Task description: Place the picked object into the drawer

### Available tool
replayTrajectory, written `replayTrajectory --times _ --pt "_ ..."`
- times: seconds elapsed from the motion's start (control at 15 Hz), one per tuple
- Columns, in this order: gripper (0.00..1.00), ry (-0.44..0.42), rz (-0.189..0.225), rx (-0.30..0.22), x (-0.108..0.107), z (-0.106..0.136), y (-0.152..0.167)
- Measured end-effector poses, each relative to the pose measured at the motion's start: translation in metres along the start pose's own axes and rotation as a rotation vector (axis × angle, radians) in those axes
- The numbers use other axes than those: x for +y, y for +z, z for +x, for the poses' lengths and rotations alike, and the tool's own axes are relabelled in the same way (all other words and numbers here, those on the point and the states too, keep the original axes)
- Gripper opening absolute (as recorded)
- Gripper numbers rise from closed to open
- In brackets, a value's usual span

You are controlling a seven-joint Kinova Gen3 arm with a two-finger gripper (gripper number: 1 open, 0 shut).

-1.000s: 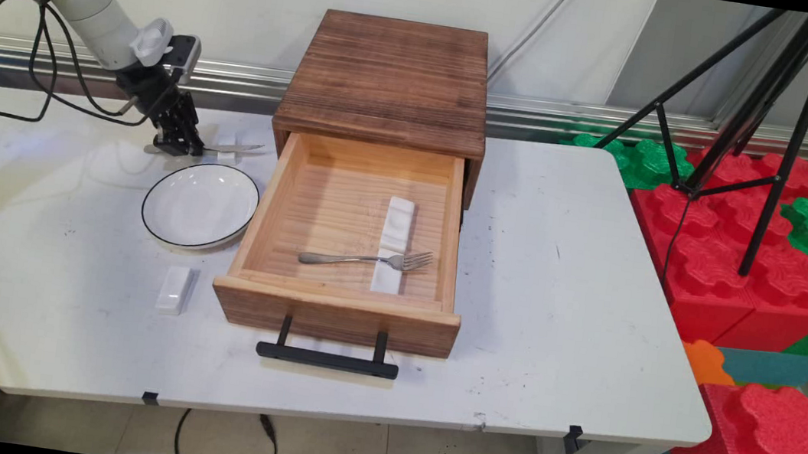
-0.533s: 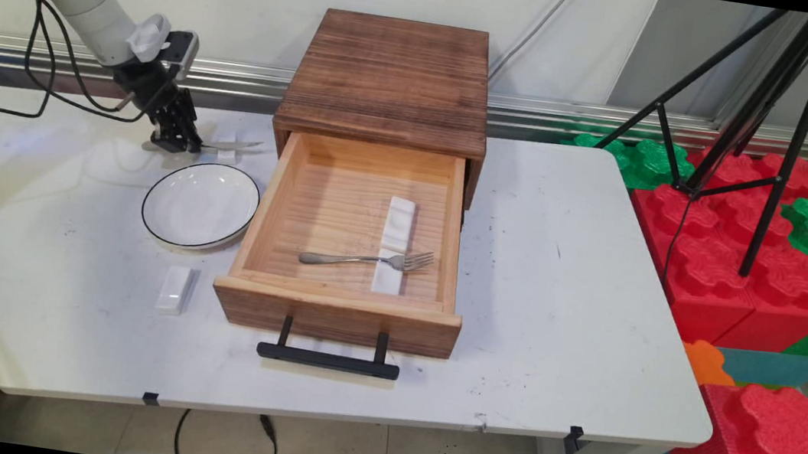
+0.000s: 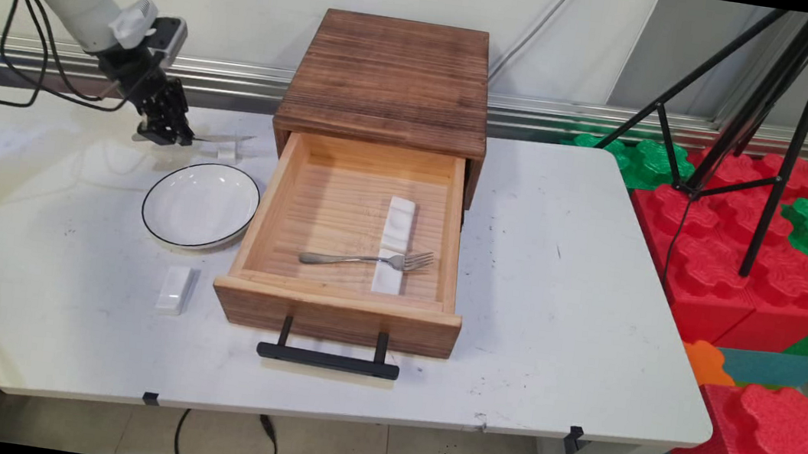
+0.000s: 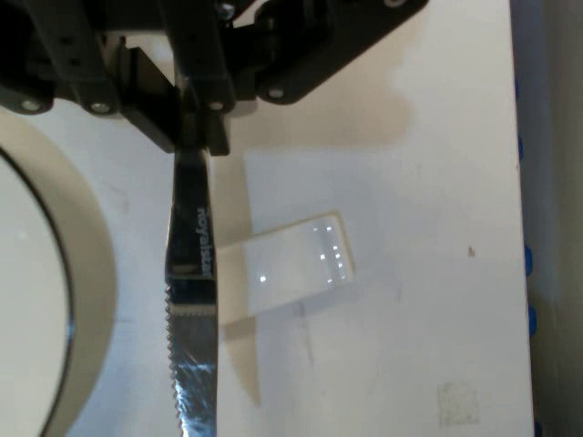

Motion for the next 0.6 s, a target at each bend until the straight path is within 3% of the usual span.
replayTrajectory --times 0.6 --pt "0.0 0.084 -0.043 0.045 0.025 0.014 -0.07"
